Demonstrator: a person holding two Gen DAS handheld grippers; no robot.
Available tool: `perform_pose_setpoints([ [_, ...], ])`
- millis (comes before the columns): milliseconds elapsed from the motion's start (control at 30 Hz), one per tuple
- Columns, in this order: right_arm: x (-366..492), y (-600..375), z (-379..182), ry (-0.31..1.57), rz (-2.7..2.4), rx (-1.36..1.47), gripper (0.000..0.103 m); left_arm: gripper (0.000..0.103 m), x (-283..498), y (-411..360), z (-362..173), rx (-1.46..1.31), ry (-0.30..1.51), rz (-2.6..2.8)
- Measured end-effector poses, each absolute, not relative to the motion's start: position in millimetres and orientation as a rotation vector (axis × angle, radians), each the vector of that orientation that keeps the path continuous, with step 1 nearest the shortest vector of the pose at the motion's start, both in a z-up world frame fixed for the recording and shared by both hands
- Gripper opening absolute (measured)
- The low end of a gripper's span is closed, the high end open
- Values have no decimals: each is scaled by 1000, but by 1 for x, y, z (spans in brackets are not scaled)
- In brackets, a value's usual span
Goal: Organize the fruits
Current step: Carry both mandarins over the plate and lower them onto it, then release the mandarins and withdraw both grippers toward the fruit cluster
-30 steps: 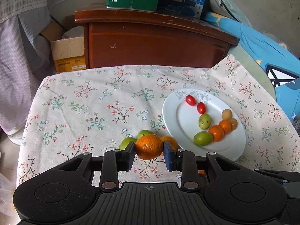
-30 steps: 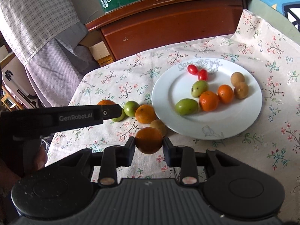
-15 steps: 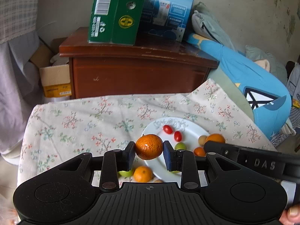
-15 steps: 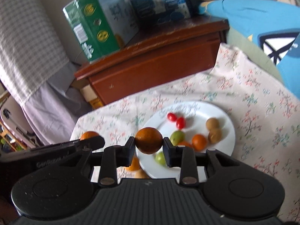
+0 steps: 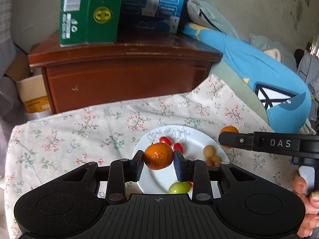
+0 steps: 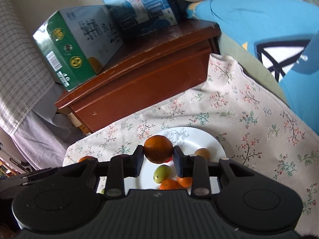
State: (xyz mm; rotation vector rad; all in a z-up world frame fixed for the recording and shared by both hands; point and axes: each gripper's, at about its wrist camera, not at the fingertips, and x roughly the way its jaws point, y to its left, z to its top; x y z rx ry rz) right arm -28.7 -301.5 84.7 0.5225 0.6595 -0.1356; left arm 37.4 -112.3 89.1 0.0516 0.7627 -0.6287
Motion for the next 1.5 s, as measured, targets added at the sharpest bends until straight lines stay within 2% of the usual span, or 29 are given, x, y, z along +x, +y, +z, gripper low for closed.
perform_pose_setpoints([
  [433, -5, -314, 44, 736, -148, 579, 32, 29, 59, -131, 50, 80, 828, -643],
  [767, 4, -320, 33, 741, -171, 625, 35, 32, 65, -127, 45, 44, 856, -604],
  [833, 3, -320, 34, 730, -167, 637, 36, 47, 65, -124, 48, 32, 853, -585],
  [967, 0, -316, 42, 704, -156, 612, 40, 53, 67, -114, 60, 27, 829, -557],
  [1033, 0, -311, 45, 700, -140, 598, 40, 73, 69, -109, 65, 36, 826, -524],
  [1167, -2, -296, 51, 702, -90, 553, 40, 75, 70, -95, 76, 46, 803, -480],
  [1333, -11, -272, 58, 707, -38, 481, 40, 84, 67, -76, 88, 31, 790, -451],
  [1500, -25, -249, 59, 727, -6, 443, 40, 86, 63, -63, 96, 23, 778, -438],
])
